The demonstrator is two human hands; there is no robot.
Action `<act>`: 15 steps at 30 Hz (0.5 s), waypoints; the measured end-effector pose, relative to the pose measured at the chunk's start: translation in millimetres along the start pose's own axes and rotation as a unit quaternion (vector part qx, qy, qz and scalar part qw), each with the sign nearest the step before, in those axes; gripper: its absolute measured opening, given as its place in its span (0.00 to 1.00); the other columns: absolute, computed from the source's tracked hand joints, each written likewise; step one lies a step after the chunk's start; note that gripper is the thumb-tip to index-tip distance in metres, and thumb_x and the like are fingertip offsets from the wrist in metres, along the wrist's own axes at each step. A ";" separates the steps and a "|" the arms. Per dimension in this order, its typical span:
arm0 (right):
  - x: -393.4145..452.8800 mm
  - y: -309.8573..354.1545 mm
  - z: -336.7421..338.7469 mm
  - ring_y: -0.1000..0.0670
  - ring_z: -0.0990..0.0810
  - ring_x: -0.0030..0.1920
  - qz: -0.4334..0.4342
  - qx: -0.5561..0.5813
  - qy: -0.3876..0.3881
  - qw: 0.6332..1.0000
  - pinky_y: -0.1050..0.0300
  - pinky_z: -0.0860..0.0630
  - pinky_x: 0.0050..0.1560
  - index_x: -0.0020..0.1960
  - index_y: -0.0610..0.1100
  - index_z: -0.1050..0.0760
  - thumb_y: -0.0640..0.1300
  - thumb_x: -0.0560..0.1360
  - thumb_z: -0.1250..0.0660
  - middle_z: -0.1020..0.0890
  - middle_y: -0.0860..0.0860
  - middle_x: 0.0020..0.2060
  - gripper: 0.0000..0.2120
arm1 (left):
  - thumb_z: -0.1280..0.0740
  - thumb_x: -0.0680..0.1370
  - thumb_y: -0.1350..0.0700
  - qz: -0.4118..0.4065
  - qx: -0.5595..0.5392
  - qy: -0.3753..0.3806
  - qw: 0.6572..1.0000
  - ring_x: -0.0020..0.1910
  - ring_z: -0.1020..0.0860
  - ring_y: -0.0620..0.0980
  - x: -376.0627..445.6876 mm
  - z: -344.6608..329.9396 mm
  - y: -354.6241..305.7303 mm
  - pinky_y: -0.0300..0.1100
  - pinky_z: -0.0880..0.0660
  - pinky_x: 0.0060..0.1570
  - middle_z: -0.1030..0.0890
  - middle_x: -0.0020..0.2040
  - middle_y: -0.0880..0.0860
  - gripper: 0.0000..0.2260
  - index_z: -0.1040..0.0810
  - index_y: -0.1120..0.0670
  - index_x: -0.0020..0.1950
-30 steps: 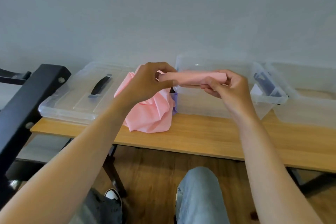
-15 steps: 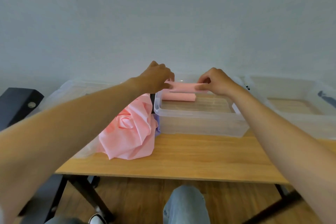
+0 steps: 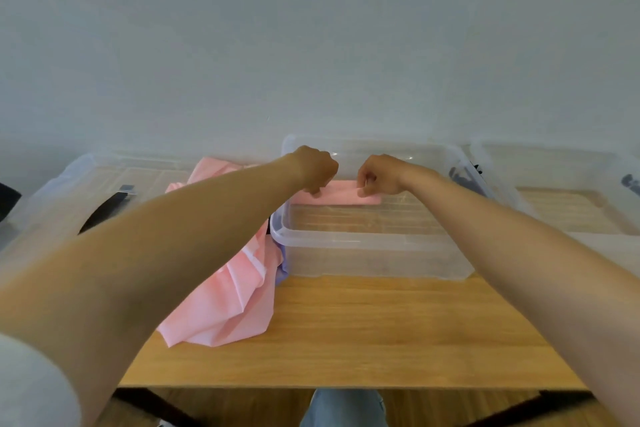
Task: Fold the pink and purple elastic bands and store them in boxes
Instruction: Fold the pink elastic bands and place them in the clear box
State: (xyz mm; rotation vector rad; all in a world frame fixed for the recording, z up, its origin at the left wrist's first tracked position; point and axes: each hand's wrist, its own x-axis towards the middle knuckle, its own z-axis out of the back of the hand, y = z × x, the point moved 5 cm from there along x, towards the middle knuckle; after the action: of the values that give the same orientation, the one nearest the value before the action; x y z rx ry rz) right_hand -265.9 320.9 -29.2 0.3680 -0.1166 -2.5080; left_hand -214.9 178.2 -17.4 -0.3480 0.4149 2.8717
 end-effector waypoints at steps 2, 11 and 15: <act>10.2 -1.4 -6.9 0.44 0.19 0.53 -0.002 -0.018 0.010 1.000 0.51 0.22 0.56 0.57 0.42 0.17 0.47 0.79 0.27 0.16 0.47 0.52 0.10 | 0.28 0.79 0.59 0.000 0.003 0.000 1.000 0.49 0.18 0.56 7.1 -3.8 -1.8 0.43 0.30 0.42 0.19 0.53 0.53 0.10 0.19 0.57 0.60; 26.8 0.3 -20.7 0.41 0.19 0.55 -0.018 -0.087 -0.032 0.996 0.53 0.28 0.47 0.57 0.45 0.19 0.47 0.81 0.31 0.18 0.45 0.56 0.08 | 0.25 0.75 0.64 0.017 -0.016 -0.059 0.998 0.55 0.19 0.59 22.6 -7.2 0.7 0.47 0.26 0.46 0.21 0.58 0.59 0.12 0.20 0.61 0.58; 22.0 4.6 -15.0 0.41 0.19 0.55 -0.036 -0.069 -0.074 0.994 0.53 0.28 0.47 0.51 0.46 0.20 0.46 0.77 0.26 0.19 0.46 0.55 0.06 | 0.22 0.73 0.61 0.024 -0.030 -0.068 0.997 0.54 0.19 0.59 18.3 -4.2 2.8 0.47 0.25 0.47 0.21 0.57 0.58 0.15 0.20 0.60 0.57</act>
State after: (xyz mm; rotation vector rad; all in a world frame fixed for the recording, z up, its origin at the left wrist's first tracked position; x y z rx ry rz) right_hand -276.3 304.4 -48.0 0.1304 0.0123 -2.5951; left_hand -232.1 177.6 -25.4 -0.1532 0.3177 2.9374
